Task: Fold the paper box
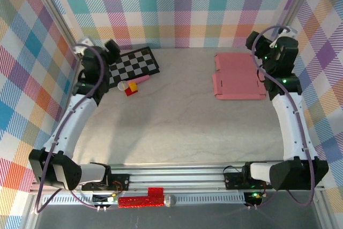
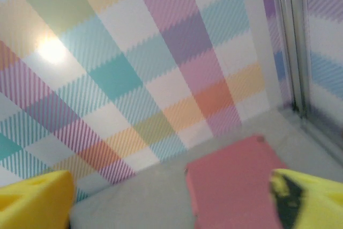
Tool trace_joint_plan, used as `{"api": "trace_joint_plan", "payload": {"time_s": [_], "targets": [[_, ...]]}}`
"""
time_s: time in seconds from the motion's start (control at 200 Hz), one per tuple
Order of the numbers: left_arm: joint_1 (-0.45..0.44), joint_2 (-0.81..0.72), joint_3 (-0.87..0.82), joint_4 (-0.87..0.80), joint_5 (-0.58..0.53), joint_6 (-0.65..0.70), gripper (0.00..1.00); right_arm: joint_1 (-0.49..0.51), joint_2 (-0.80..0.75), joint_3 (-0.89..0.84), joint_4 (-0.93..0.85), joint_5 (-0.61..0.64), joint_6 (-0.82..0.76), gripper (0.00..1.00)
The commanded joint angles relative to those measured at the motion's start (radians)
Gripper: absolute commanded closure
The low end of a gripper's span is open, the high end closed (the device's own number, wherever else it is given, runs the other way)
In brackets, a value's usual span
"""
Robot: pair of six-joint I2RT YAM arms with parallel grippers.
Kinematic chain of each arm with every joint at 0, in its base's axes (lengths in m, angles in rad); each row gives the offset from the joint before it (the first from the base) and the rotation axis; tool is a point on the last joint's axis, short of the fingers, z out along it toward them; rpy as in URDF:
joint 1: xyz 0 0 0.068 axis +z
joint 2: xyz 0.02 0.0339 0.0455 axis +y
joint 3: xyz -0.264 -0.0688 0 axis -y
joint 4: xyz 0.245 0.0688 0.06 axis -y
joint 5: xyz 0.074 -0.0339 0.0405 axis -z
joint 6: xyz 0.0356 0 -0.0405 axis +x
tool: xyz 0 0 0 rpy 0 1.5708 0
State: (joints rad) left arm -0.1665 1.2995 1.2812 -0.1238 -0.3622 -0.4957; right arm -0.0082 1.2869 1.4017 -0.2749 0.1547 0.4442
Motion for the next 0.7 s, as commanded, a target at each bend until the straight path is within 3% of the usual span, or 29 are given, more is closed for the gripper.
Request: {"api": "trace_joint_plan", "payload": {"time_s": [0.0, 0.045, 0.125, 0.3, 0.51, 0.695], "targets": [[0.004, 0.080, -0.023, -0.256, 0.307, -0.251, 0.17, -0.002, 0.167, 0.077, -0.352, -0.125, 0.143, 0.30], [-0.022, 0.106, -0.016, -0.247, 0.377, -0.263, 0.24, -0.007, 0.251, 0.157, -0.441, -0.156, 0.138, 0.36], [-0.086, 0.136, 0.007, -0.305, 0.420, -0.264, 0.27, -0.008, 0.374, 0.245, -0.520, -0.229, 0.121, 0.40], [-0.176, 0.125, -0.105, -0.207, 0.603, -0.291, 0.36, -0.009, 0.521, 0.299, -0.504, -0.321, 0.120, 0.44], [-0.272, 0.112, -0.178, -0.187, 0.632, -0.302, 0.37, -0.011, 0.672, 0.346, -0.492, -0.366, 0.128, 0.44], [-0.300, 0.102, -0.196, -0.183, 0.647, -0.311, 0.38, -0.016, 0.809, 0.417, -0.536, -0.372, 0.124, 0.39]]}}
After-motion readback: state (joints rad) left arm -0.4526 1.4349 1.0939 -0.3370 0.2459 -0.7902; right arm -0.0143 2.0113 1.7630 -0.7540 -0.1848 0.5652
